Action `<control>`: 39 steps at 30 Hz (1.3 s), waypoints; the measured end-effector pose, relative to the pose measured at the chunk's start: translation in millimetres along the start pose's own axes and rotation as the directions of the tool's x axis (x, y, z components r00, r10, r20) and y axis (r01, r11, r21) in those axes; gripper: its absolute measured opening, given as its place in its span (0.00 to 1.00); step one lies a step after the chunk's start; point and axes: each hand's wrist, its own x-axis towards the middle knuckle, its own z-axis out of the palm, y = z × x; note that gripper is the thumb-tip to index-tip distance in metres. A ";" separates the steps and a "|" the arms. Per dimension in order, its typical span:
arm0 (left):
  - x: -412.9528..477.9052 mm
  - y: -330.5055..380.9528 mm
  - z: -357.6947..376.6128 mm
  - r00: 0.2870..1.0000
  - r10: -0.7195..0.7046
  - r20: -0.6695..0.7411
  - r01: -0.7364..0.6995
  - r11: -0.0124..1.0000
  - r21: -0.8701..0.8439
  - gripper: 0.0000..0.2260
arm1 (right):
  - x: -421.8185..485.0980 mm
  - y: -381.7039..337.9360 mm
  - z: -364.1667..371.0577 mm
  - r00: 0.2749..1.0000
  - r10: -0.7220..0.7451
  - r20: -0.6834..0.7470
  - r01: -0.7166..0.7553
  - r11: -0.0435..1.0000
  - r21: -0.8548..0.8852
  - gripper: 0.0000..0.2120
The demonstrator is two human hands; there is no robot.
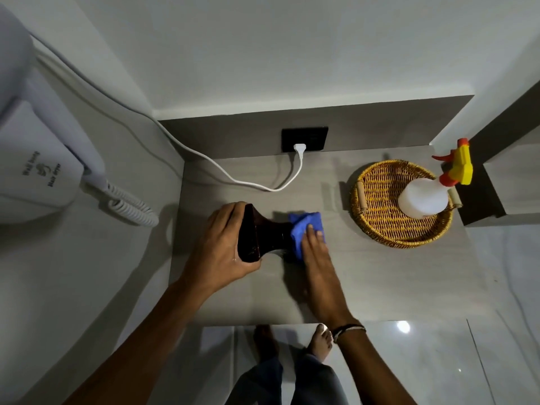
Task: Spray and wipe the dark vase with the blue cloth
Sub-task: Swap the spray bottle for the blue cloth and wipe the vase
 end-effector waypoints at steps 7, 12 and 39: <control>9.6 4.3 -0.8 1.000 -0.013 -0.011 0.012 0.993 -0.115 0.33 | -0.2 -63.7 12.0 0.974 -0.226 0.012 0.211 0.925 0.317 0.52; 4.1 0.7 -1.1 0.998 -0.069 0.012 0.070 0.995 -0.064 0.44 | 8.4 -4.4 -12.7 0.999 -0.031 0.028 0.029 0.997 0.067 0.43; -1.4 -17.0 14.5 0.992 -0.121 -0.019 0.118 0.987 -0.108 0.48 | 22.3 17.6 -13.9 0.998 0.020 0.056 -0.015 0.996 -0.085 0.48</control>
